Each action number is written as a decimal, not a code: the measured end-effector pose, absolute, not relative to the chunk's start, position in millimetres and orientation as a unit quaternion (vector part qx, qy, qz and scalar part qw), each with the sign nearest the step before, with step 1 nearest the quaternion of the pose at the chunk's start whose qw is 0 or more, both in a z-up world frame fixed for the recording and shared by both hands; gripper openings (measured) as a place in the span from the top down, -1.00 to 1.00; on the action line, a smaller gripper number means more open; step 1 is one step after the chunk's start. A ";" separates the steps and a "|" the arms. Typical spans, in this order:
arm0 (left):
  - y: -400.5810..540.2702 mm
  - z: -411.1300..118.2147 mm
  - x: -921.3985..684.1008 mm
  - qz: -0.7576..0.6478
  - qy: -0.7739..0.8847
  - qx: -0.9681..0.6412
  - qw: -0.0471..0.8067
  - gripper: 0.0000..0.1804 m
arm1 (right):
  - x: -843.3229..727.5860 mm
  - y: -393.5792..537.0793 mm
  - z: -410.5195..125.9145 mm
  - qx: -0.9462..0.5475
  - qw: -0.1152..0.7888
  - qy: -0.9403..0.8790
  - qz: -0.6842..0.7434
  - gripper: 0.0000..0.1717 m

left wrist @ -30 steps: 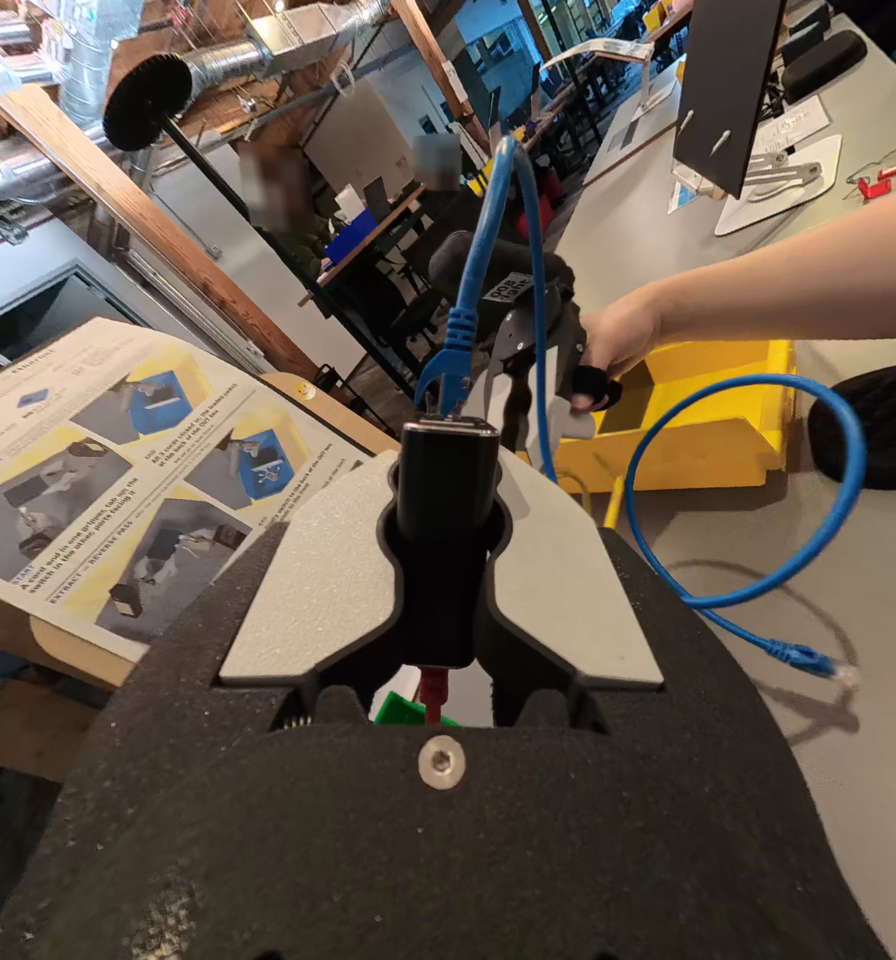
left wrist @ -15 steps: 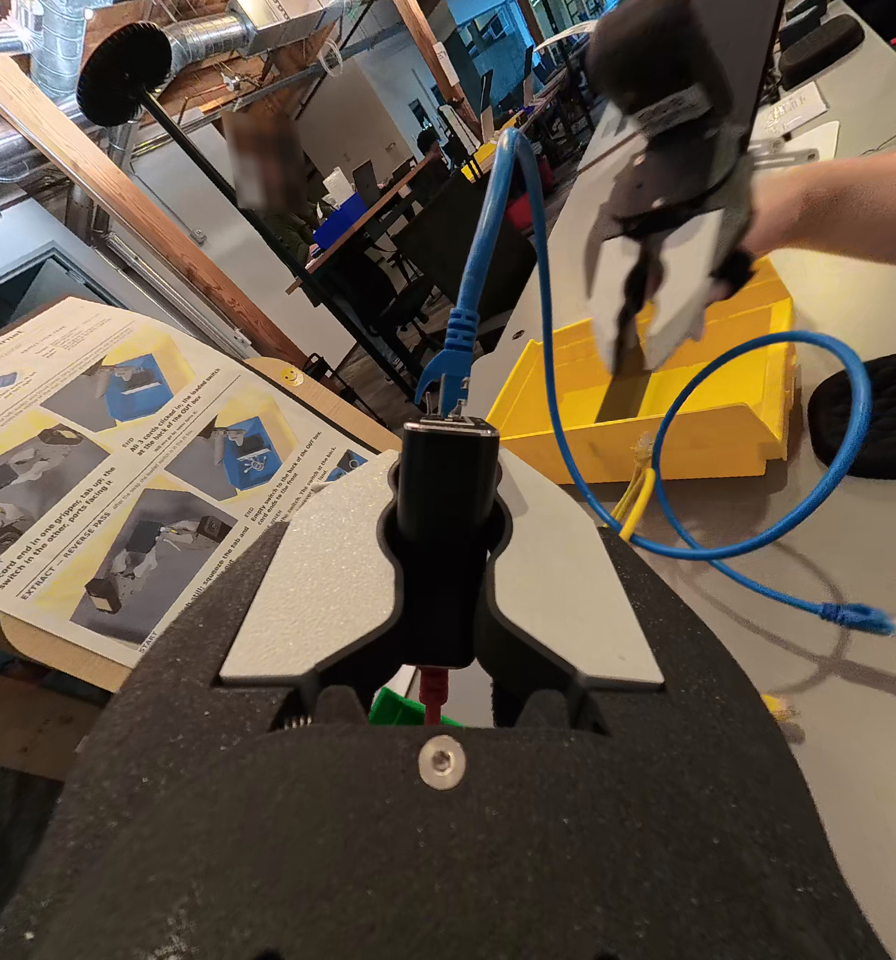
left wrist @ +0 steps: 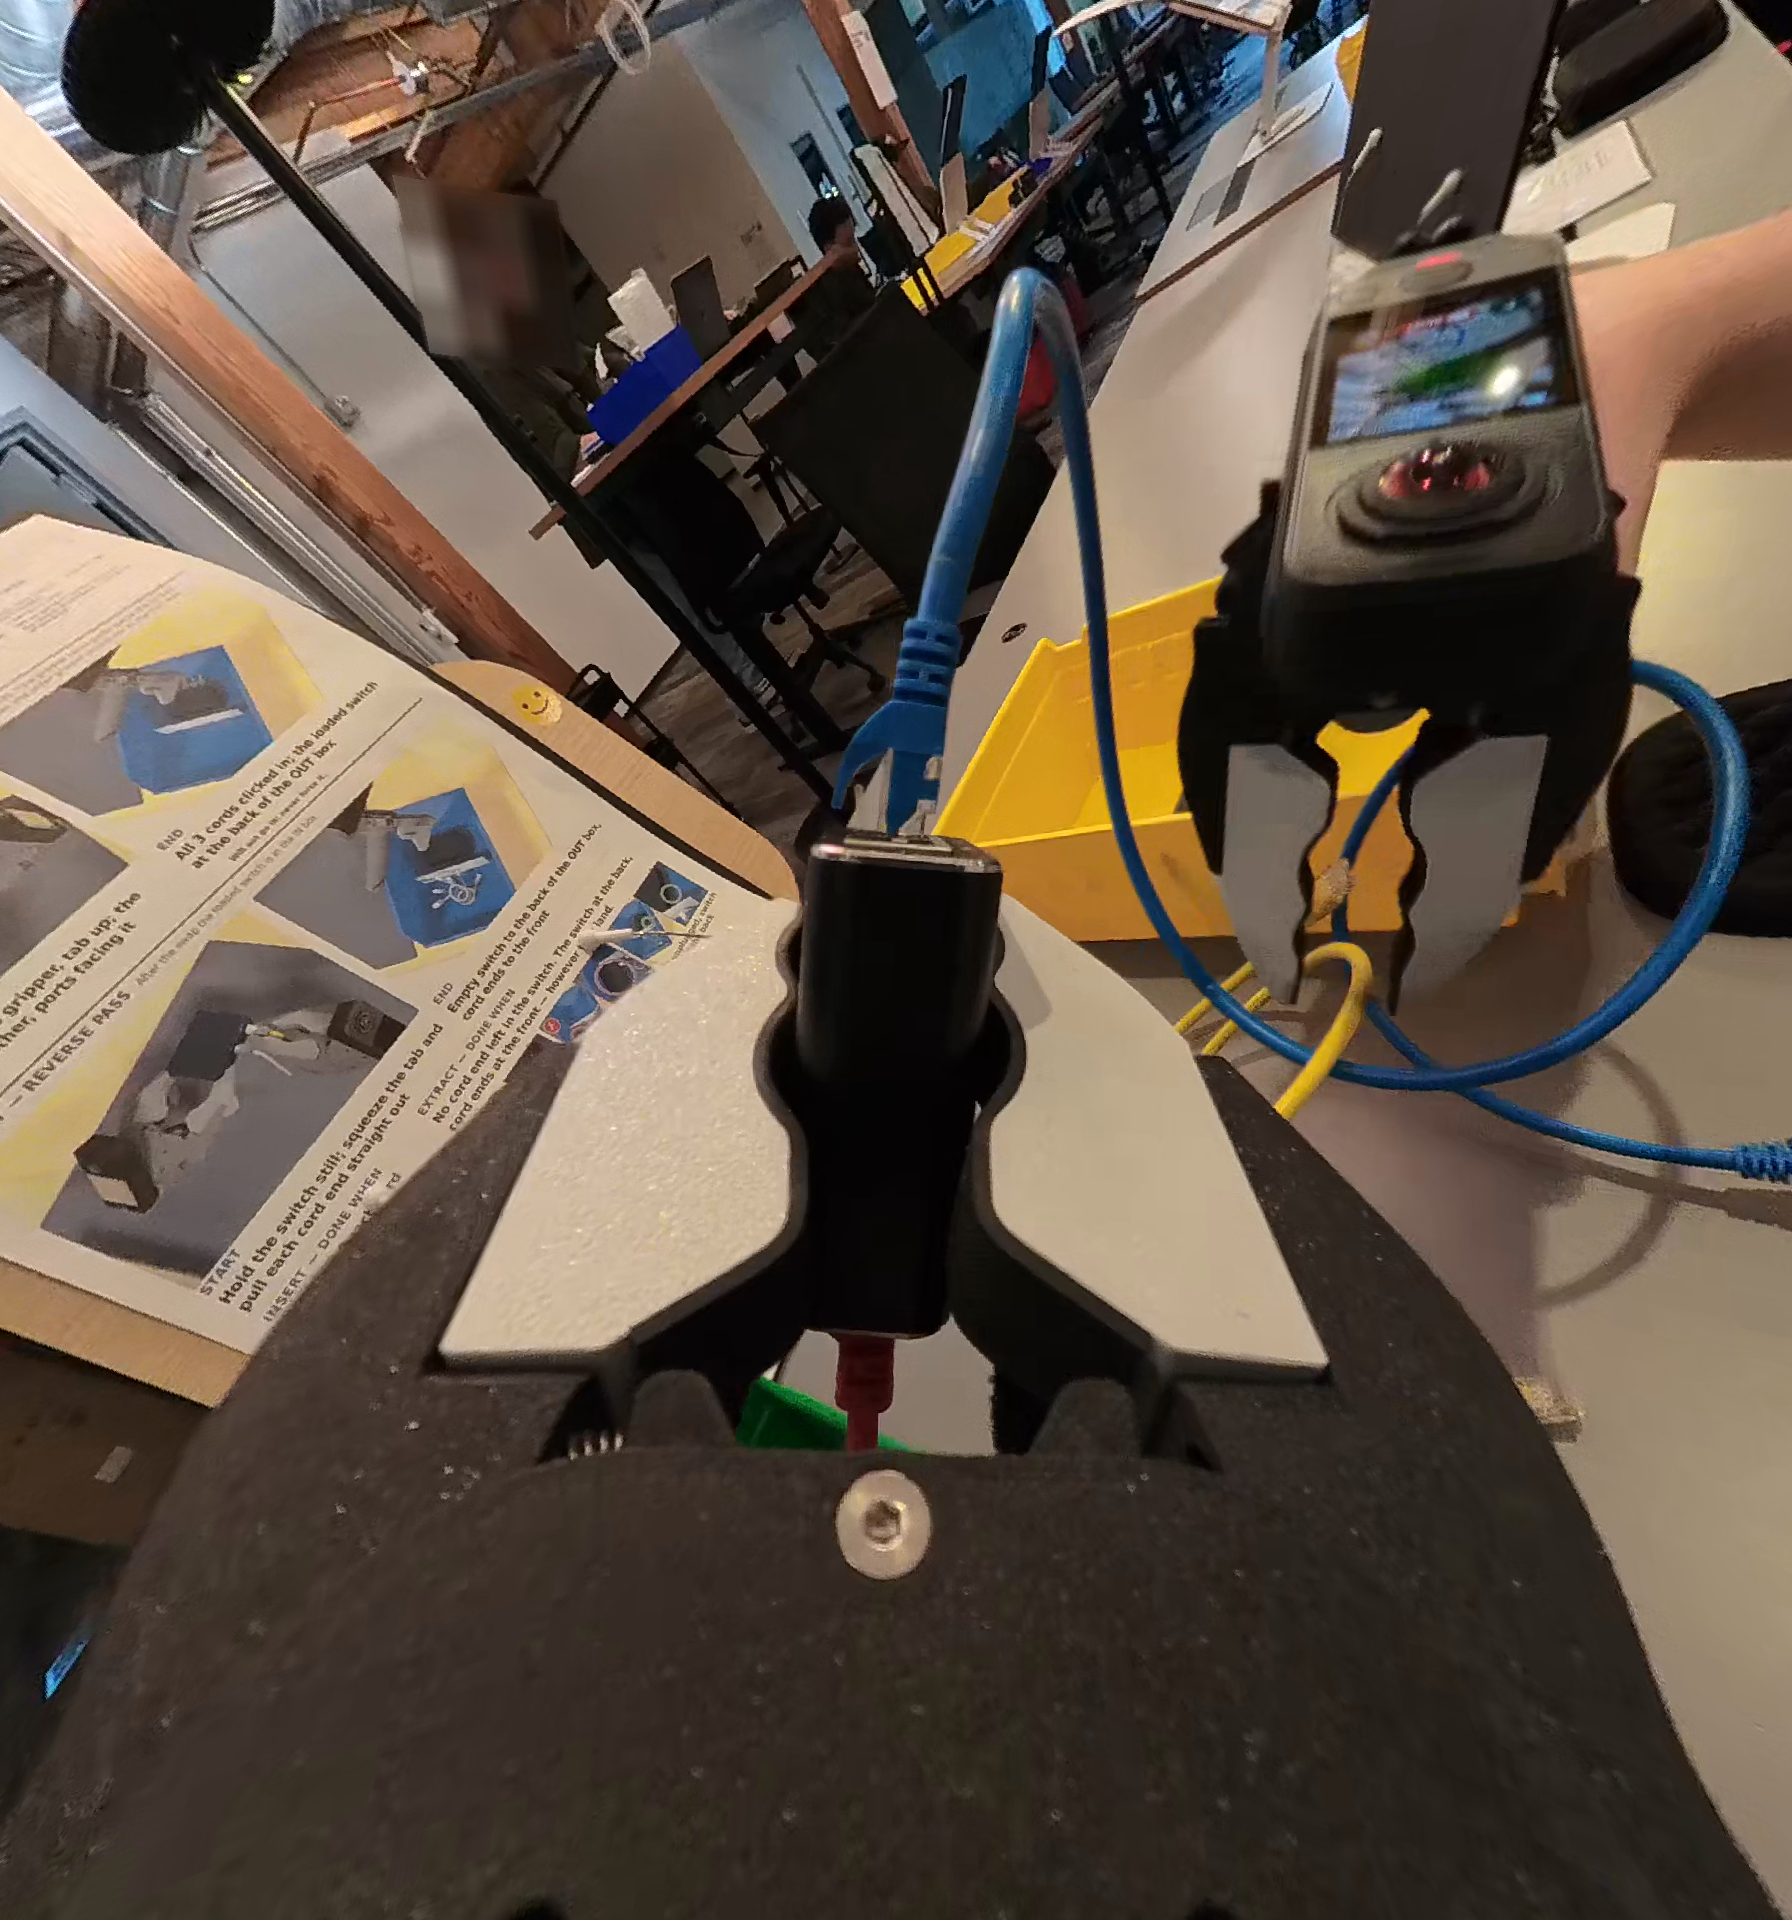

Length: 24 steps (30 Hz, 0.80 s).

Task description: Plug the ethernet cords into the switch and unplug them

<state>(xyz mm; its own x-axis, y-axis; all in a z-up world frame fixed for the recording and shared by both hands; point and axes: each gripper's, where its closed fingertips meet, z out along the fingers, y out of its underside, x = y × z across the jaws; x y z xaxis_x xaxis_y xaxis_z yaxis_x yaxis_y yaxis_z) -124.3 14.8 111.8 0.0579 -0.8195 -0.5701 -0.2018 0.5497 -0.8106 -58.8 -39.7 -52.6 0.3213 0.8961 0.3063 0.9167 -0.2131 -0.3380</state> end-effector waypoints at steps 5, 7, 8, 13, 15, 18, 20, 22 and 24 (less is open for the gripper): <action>14.2 112.8 -123.1 -0.249 0.636 -0.396 0.614 0.71 | -57.8 -38.0 -64.4 -0.782 0.226 -0.581 -0.029 0.91; 13.4 113.4 -122.8 -0.247 0.635 -0.396 0.615 0.71 | -56.2 -35.4 -63.5 -0.780 0.234 -0.580 -0.039 0.92; 13.7 113.6 -122.7 -0.244 0.635 -0.396 0.617 0.71 | -56.1 -35.9 -62.6 -0.778 0.236 -0.582 -0.039 0.92; 14.9 117.5 -122.7 -0.248 0.625 -0.393 0.627 0.71 | -58.2 -36.2 -50.5 -0.775 0.257 -0.576 -0.028 0.92; 14.7 117.3 -123.1 -0.249 0.626 -0.392 0.626 0.71 | -60.4 -36.5 -43.4 -0.769 0.271 -0.578 -0.025 0.92; 15.0 120.9 -124.8 -0.251 0.619 -0.390 0.634 0.70 | -64.7 -37.3 -29.1 -0.761 0.292 -0.579 -0.017 0.92; 15.3 124.2 -126.9 -0.255 0.613 -0.390 0.637 0.71 | -66.2 -36.4 -15.6 -0.754 0.312 -0.578 -0.020 0.93; 16.2 126.9 -129.0 -0.258 0.608 -0.391 0.641 0.70 | -68.3 -37.7 -1.1 -0.748 0.327 -0.577 -0.014 0.93; 17.2 129.8 -130.9 -0.266 0.601 -0.391 0.645 0.71 | -70.0 -37.7 15.0 -0.741 0.346 -0.575 -0.013 0.93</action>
<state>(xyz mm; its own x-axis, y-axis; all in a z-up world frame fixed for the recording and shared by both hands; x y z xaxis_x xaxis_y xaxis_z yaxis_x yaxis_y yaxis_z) -130.9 17.2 129.8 0.1371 -0.8125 -0.5666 -0.1279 0.5527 -0.8235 -70.0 -37.7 15.0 0.3375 0.8440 0.4169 0.8618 -0.0988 -0.4976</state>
